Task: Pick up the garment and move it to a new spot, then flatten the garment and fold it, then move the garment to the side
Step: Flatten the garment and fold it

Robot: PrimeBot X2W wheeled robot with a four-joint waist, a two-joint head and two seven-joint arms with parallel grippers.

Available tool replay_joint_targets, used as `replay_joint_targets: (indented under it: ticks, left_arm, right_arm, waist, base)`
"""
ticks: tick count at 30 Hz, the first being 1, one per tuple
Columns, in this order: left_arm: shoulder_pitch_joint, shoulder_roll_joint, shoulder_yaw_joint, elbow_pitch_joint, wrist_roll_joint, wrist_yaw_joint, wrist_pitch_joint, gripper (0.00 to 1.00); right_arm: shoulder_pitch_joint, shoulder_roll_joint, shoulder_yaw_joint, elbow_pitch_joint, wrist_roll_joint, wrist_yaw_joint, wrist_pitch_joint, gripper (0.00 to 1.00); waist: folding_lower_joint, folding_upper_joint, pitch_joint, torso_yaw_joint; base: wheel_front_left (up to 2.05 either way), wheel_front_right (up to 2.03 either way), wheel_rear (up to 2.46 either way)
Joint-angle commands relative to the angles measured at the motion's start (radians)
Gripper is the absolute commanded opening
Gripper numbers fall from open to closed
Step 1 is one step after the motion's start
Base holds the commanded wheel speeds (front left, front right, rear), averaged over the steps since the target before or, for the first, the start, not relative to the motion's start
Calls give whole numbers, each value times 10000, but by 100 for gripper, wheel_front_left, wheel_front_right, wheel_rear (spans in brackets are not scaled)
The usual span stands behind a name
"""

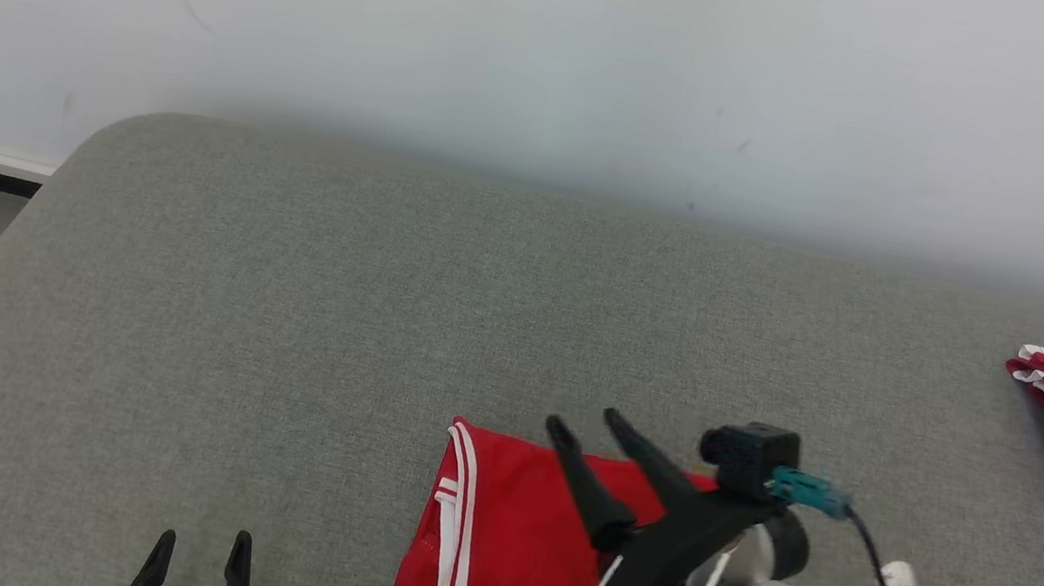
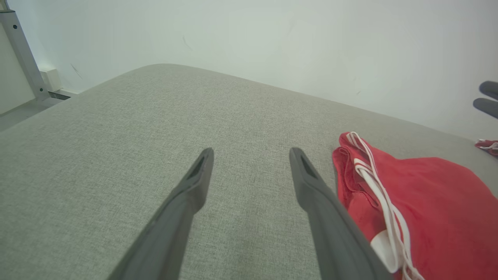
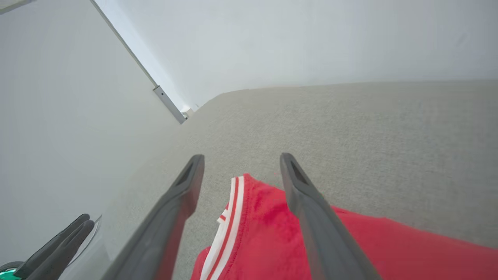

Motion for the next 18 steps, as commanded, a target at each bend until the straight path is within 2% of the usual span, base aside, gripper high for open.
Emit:
replay_joint_targets:
  ticks: [1,8,11,15,18]
  left_arm:
    - [65,-10,75,-27,77,-57,-13,100]
    - [271,-12,318,-93,168,-45,-13,100]
    - [271,-11,384,-137,218,-46,-13,100]
    - [327,-9,448,-237,342,-52,-13,100]
    - [346,-9,524,-354,429,-54,-15,100]
  right_arm:
    - [-14,-367,-232,-129,-190,-19,-417,100]
    - [775,-1452,-1686,-598,-877,-19,-1888,100]
    - [1112,-1612,-2227,-680,-1188,-19,-2188,100]
    - [1833,-1546,-3329,-943,-1851,-19,-2565,100]
    - [2370,-1259,-4068,-1273,-2436,-19,-2682,100]
  waist:
    - [0,0,-38,-50]
    - [0,0,-115,-301]
    - [0,0,-117,-405]
    - [0,0,-120,-653]
    - [0,0,-102,-866]
  base:
    - [0,0,0]
    - [0,0,0]
    - [0,0,0]
    - [0,0,0]
    - [0,0,0]
